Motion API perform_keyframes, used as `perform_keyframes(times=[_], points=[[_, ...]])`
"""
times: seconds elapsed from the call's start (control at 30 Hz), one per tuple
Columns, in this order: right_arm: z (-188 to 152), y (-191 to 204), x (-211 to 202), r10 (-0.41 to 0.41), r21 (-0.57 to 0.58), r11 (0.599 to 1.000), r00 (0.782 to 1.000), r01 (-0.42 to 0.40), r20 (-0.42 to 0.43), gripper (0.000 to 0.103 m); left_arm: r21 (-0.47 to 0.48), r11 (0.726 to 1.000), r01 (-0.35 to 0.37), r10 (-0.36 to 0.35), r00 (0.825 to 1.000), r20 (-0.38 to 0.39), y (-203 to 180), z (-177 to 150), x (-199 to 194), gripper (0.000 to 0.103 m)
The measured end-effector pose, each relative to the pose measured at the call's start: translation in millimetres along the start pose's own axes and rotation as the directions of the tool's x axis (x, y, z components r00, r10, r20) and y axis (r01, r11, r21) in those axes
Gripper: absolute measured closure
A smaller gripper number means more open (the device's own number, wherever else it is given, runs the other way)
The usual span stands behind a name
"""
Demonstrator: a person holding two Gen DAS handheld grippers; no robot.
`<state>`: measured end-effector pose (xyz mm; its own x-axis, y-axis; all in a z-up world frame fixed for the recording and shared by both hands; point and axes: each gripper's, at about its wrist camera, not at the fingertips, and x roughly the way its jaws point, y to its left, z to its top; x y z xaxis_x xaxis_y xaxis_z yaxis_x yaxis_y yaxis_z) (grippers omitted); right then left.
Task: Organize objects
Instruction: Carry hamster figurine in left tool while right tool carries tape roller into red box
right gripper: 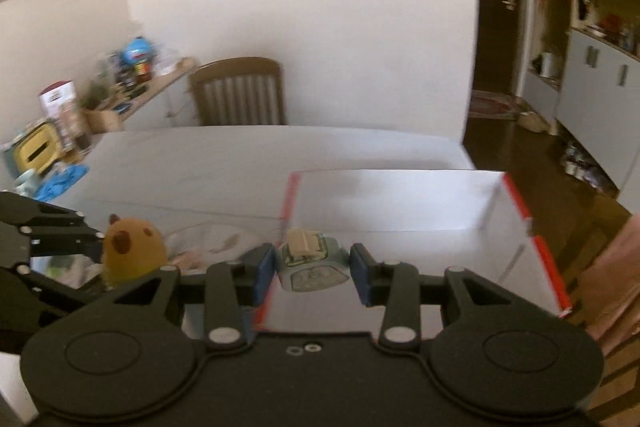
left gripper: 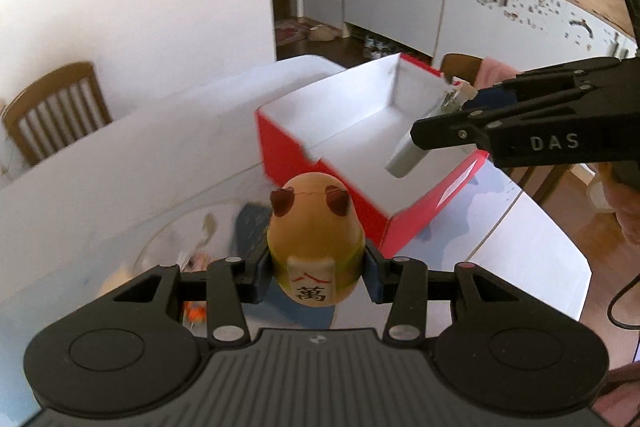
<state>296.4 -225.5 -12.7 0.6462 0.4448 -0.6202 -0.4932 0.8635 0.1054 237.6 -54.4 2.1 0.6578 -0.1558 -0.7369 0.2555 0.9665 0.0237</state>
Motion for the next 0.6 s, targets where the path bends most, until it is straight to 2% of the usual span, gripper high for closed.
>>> perform_keyframes(times=[0.1,0.23,0.4,0.6], points=[[1,-19,10,-0.042,0.026,0.999,0.999,0.042,-0.004,0.063,0.037,0.999,0.012,-0.012,1.000,-0.007,-11,19,15,0.059],[-4,-41,23,-0.081,0.033,0.996,0.997,0.081,-0.019,0.063,0.041,0.998,0.040,-0.038,0.998,-0.048,-21,42,45,0.059],[-12,-66,43,-0.144,0.033,0.989,0.989,0.145,-0.046,0.063,0.102,0.994,0.043,-0.034,0.996,-0.087,-37,68,78,0.059],[-20,-89,70,-0.177,0.032,0.983,0.978,0.181,-0.111,0.063,0.152,0.987,0.049,-0.025,0.988,-0.155,-53,93,126,0.059]])
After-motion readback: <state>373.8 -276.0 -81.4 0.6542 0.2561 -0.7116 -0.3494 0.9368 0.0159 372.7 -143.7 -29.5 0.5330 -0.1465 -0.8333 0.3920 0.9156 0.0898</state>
